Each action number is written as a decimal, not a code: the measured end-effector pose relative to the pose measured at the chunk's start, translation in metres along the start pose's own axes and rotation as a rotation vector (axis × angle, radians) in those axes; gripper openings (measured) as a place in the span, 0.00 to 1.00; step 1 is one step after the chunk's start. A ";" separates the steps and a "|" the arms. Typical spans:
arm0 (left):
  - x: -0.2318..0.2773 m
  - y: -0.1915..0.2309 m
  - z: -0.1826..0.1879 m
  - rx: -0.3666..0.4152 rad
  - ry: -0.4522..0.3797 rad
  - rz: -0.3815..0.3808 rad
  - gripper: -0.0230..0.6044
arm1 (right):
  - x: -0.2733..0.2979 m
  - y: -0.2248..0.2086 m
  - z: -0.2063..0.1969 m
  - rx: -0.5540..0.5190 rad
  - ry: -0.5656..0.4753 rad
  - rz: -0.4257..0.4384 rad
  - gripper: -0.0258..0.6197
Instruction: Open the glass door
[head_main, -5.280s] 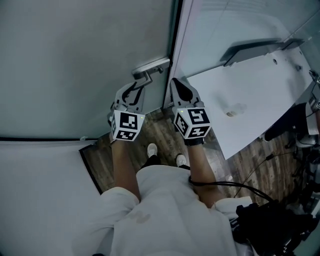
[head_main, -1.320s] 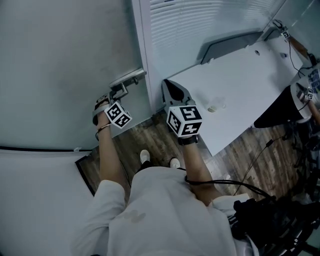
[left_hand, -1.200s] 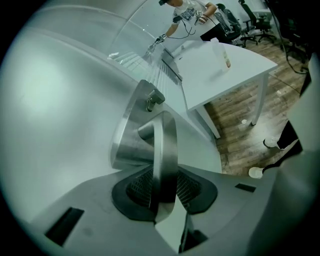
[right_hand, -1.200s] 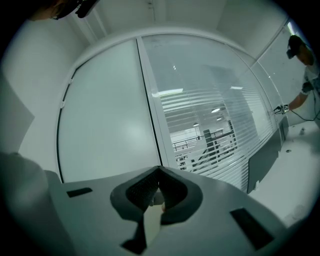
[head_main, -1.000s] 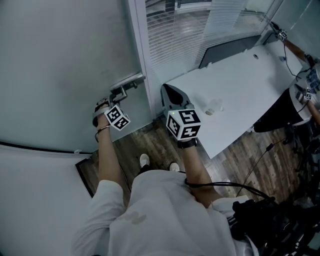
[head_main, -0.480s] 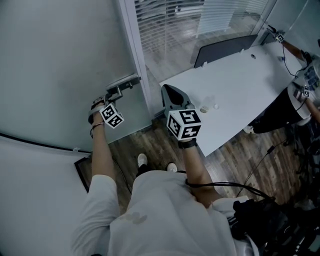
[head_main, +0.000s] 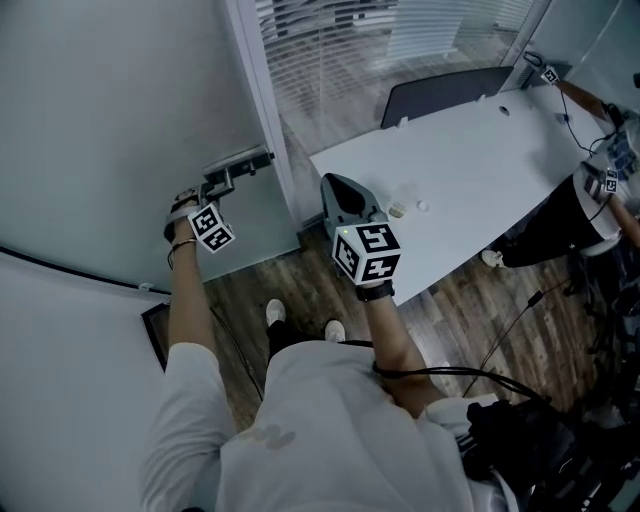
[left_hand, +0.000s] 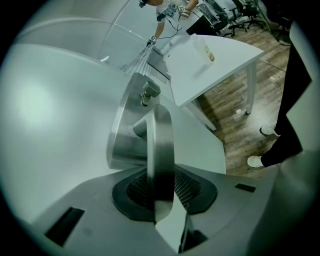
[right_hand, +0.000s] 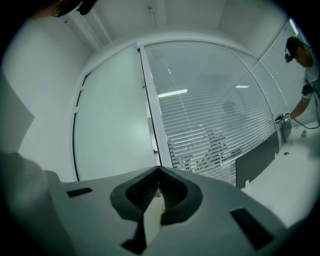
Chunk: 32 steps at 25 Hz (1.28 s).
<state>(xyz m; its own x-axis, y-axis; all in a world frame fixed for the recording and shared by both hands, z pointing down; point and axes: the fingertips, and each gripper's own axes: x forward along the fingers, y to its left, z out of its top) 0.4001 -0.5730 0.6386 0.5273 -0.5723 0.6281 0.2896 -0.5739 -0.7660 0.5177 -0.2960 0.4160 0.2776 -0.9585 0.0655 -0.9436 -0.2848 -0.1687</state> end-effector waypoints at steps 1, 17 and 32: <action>-0.001 -0.003 0.000 0.003 -0.005 -0.003 0.19 | -0.004 -0.001 -0.002 0.000 0.001 0.003 0.04; -0.023 -0.031 -0.007 0.147 0.102 -0.014 0.19 | -0.013 0.020 0.008 0.035 -0.030 0.016 0.04; -0.061 -0.043 0.009 0.075 -0.138 -0.047 0.19 | -0.042 0.081 0.001 0.042 -0.017 -0.073 0.04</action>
<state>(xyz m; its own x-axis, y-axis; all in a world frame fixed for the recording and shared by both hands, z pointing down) 0.3630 -0.5079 0.6322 0.6147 -0.4569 0.6430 0.3731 -0.5498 -0.7473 0.4302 -0.2791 0.3984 0.3485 -0.9352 0.0627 -0.9125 -0.3538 -0.2053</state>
